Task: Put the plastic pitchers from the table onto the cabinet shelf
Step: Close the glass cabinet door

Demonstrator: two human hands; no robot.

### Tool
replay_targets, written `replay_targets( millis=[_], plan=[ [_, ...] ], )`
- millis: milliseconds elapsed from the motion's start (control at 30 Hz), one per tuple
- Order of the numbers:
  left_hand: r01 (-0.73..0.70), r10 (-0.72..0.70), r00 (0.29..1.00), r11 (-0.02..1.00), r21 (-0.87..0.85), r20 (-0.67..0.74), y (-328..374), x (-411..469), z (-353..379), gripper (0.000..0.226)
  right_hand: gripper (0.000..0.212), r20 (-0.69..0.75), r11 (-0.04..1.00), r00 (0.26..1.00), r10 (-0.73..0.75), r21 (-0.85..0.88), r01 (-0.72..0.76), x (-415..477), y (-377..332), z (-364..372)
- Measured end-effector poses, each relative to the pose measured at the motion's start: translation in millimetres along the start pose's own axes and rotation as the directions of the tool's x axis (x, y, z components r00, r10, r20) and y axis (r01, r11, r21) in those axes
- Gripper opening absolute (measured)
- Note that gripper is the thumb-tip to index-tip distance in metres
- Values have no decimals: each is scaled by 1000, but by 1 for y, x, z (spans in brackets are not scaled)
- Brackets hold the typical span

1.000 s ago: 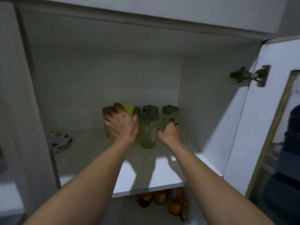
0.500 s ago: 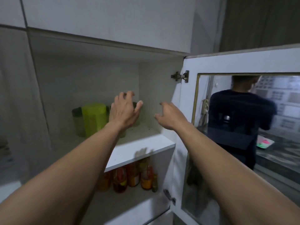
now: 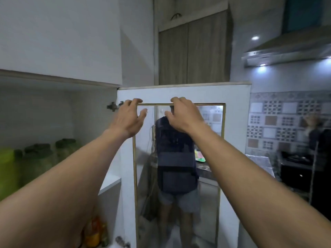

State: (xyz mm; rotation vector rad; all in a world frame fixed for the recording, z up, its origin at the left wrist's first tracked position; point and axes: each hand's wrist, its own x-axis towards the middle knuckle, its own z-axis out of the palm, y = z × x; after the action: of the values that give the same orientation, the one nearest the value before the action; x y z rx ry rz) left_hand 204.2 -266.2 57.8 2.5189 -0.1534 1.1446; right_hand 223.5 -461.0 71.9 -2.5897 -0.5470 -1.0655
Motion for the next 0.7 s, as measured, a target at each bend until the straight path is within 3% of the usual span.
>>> replay_targets(
  millis=[300, 500, 700],
  plan=[
    [-152, 159, 983, 986, -74, 92, 107, 65, 66, 53, 56, -181, 966, 971, 153, -177, -186, 18, 121, -74],
    [-157, 169, 978, 982, -105, 119, 141, 107, 100, 57, 63, -157, 940, 958, 241, -208, -271, 36, 178, -91],
    [-186, 192, 969, 981, -54, 154, 160, 137, 125, 55, 60, -19, 933, 961, 276, -234, -273, 52, 210, -83]
  ],
)
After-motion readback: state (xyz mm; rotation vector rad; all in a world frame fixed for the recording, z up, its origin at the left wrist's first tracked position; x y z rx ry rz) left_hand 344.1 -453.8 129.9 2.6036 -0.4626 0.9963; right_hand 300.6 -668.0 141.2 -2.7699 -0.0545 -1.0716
